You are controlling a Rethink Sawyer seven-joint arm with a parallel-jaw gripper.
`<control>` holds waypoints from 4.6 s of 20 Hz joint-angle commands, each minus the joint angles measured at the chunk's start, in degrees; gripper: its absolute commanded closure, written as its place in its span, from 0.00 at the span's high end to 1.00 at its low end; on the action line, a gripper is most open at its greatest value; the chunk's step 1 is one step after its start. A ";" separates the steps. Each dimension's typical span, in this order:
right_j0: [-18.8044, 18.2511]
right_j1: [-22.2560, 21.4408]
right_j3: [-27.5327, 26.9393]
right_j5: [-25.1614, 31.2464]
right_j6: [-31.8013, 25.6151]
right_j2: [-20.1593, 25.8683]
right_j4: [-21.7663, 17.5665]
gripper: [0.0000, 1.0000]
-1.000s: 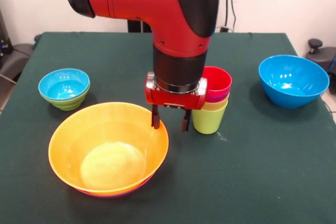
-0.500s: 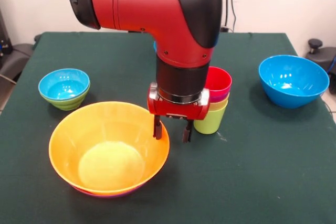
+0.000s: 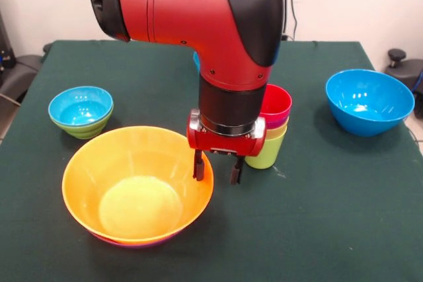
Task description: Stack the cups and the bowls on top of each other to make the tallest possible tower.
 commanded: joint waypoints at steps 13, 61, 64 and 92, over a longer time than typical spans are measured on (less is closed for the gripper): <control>5.23 0.56 -7.10 3.56 7.25 -7.84 -0.86 1.00; 6.06 5.66 -7.23 0.73 6.99 -9.59 8.29 0.00; 6.02 5.57 -7.19 1.50 6.97 -9.67 8.61 0.00; 7.72 -8.68 -3.31 23.27 3.30 -14.60 10.22 0.00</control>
